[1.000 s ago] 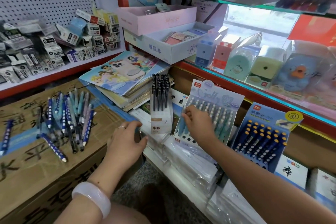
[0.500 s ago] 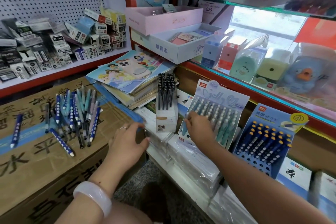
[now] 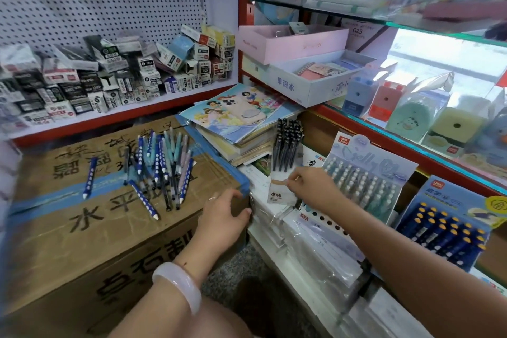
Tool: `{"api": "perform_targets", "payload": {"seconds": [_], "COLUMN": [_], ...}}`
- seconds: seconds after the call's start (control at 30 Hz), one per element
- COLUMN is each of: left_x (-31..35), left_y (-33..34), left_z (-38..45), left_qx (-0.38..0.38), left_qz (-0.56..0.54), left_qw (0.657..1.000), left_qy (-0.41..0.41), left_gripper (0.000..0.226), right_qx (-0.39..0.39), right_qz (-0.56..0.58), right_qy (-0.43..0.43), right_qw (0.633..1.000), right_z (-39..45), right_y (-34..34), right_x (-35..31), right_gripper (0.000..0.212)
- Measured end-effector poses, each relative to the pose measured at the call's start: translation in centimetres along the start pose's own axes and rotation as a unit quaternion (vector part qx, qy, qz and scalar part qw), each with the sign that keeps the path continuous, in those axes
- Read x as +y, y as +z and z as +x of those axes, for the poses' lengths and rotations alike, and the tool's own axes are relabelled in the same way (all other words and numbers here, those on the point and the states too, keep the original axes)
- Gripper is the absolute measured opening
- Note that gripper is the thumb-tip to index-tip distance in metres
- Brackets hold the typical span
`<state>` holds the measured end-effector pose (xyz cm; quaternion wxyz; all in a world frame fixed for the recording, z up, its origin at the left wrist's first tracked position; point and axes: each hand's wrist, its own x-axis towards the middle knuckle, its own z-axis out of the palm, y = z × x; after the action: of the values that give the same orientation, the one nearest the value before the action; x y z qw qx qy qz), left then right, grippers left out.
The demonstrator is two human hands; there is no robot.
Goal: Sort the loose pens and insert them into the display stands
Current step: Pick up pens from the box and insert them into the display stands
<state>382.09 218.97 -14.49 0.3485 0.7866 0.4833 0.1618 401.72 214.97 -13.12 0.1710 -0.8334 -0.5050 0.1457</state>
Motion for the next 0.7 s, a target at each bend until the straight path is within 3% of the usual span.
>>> {"api": "perform_targets", "payload": {"seconds": [0.17,0.27,0.43,0.7], "left_x": [0.5,-1.0,-6.5,-13.2], "left_y": [-1.7,-5.2,-11.4,-14.6], "left_z": [0.6,1.6,2.9,6.0], "left_qx": [0.031,0.07,0.148,0.161], "left_qz": [-0.044,-0.056,-0.038,-0.02], "left_qw": [0.999,0.996,0.983,0.965], "left_qy": [0.006,-0.013,-0.1,-0.205], "left_gripper": [0.035,0.034,0.031,0.04], "right_qx": [-0.053,-0.07,-0.085,-0.065], "right_qz": [0.031,0.02,0.031,0.089], "right_qy": [-0.149,-0.195,-0.221,-0.2], "right_qw": [0.987,0.978,0.971,0.974], "right_z": [1.5,2.9,5.0,8.4], "right_y": [0.5,1.7,4.3,8.9], "right_x": [-7.5,-11.3,-15.9,-21.5], "right_gripper": [0.027,0.033,0.032,0.039]}}
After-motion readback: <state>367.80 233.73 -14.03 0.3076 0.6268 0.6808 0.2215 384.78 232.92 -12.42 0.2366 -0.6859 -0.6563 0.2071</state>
